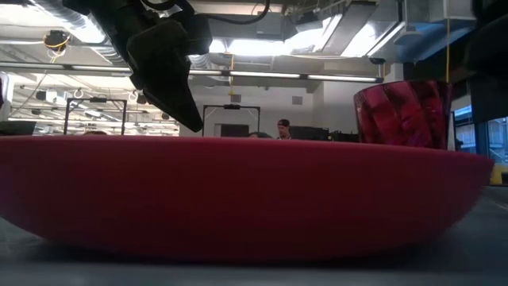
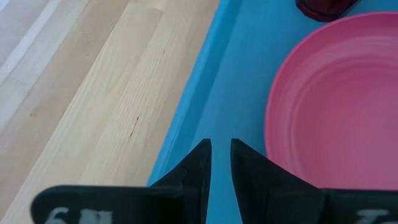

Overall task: Pick and place plate/cup/fork/spoon on tray
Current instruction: Put the orange fork on the blue tray to the right of the pink plate

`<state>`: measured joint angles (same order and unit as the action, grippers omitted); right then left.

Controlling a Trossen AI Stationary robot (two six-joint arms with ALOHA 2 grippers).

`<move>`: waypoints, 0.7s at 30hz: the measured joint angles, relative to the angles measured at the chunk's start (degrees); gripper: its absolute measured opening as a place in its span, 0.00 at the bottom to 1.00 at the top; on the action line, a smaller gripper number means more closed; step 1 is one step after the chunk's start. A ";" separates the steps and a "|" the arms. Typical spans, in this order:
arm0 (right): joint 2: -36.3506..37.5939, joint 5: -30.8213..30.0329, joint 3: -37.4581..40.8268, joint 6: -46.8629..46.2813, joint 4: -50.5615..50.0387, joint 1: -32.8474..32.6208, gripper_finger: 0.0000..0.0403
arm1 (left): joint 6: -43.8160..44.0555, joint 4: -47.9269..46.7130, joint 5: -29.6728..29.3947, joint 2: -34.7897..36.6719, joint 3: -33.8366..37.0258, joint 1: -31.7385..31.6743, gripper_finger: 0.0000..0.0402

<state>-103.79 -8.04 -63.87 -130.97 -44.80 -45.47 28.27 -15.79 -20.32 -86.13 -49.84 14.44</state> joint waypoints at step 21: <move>0.00 -7.24 -0.07 -0.36 1.16 -0.24 0.09 | 0.00 0.00 0.01 0.00 0.00 0.00 0.14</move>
<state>-103.79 -15.28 -63.94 -131.33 -43.64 -45.71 28.27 -15.79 -20.30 -86.13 -49.84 14.44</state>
